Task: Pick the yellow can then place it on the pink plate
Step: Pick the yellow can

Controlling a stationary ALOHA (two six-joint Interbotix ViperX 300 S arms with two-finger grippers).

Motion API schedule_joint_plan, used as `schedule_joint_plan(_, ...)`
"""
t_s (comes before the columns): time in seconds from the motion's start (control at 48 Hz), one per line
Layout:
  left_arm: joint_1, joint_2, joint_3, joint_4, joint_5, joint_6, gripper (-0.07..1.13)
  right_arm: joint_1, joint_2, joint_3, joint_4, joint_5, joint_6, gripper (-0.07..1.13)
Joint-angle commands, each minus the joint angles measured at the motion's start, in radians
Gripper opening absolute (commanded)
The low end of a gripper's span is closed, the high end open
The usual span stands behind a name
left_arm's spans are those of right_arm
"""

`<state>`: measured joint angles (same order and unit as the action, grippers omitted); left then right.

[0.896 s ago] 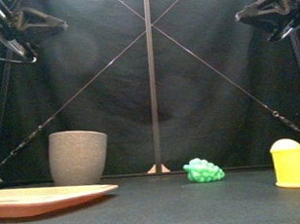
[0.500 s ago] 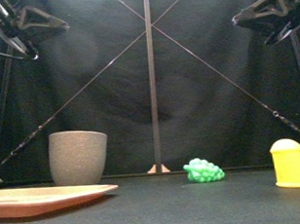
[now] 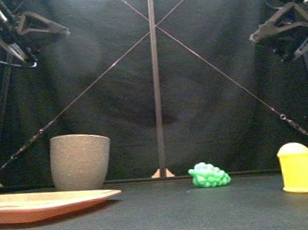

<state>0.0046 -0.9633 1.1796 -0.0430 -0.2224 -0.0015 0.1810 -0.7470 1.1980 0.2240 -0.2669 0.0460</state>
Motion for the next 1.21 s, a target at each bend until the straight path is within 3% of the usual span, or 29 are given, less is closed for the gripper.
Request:
schedule_joint_plan(0.021,0.005,0.006,-0.006,-0.006,-0.028,0.0,0.16,0.021,-0.002,0.003,0.103,0.012,-0.005,0.48)
schedule_joint_plan(0.146,0.002,0.006,-0.005,-0.02,-0.028,0.002,0.17,0.025,0.005,0.015,0.175,0.021,-0.006,0.84)
schedule_joint_plan(0.292,0.005,0.006,-0.011,-0.028,-0.032,0.002,0.17,0.018,0.051,0.031,0.192,0.046,-0.006,1.06)
schedule_joint_plan(0.646,0.006,0.006,-0.023,-0.029,-0.032,0.0,0.17,0.054,0.304,0.003,0.114,0.098,-0.006,1.06)
schedule_joint_plan(1.208,0.003,0.006,-0.012,-0.029,-0.037,0.0,0.17,0.066,0.63,-0.123,0.041,0.051,-0.011,1.05)
